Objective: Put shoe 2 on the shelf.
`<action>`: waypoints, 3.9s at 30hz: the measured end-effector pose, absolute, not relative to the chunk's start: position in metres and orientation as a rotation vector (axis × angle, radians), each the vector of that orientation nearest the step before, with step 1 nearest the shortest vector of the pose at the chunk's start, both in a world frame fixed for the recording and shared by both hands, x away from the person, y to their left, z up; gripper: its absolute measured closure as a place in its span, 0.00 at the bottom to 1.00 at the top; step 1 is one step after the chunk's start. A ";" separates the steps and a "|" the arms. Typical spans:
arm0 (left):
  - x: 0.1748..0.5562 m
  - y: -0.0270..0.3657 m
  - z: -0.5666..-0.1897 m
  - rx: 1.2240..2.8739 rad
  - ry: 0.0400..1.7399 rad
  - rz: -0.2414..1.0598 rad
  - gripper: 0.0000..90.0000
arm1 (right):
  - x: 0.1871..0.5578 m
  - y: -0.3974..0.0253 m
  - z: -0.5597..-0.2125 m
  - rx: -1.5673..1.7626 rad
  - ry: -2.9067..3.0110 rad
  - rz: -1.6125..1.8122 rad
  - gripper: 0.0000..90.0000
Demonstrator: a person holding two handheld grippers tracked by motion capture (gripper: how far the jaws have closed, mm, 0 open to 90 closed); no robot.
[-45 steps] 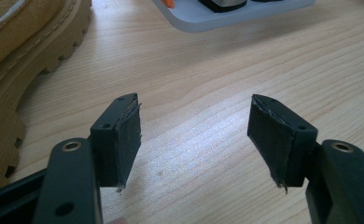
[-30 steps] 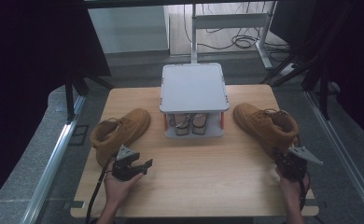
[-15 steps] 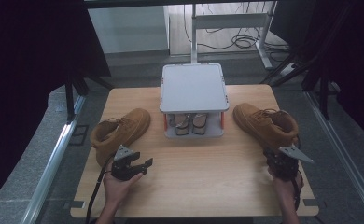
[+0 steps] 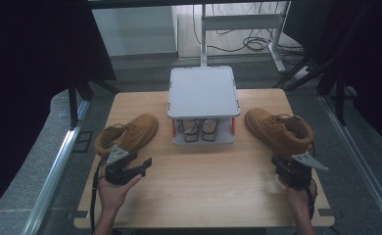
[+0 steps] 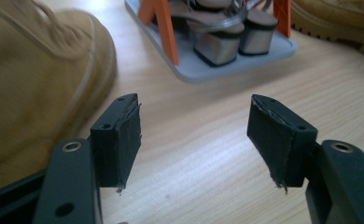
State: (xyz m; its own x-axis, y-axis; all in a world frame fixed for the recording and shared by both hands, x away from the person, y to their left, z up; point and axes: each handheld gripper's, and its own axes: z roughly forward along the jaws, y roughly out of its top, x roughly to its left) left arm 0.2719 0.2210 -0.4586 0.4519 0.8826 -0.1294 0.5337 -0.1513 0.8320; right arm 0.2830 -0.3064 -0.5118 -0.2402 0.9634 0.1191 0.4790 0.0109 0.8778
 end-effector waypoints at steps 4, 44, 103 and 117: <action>0.277 0.231 -0.437 1.818 1.203 0.530 0.40 | 0.283 -0.304 -0.512 1.466 1.774 1.193 0.76; 0.350 0.331 -0.418 1.836 1.471 0.634 0.41 | 0.284 -0.297 -0.519 1.469 1.811 1.169 0.66; 0.363 0.338 -0.439 1.942 1.543 0.444 0.82 | 0.320 -0.346 -0.402 1.296 1.842 1.279 0.63; 0.364 0.338 -0.438 1.949 1.550 0.438 0.81 | 0.376 -0.404 -0.401 1.463 1.884 1.188 0.54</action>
State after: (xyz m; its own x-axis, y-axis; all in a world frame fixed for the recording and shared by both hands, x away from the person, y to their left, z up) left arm 0.3638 0.3378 -0.4379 0.2626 0.9586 -0.1103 0.7594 -0.1348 0.6365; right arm 0.3759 -0.4041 -0.4010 -0.3194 0.9376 0.1377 0.5281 0.0555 0.8474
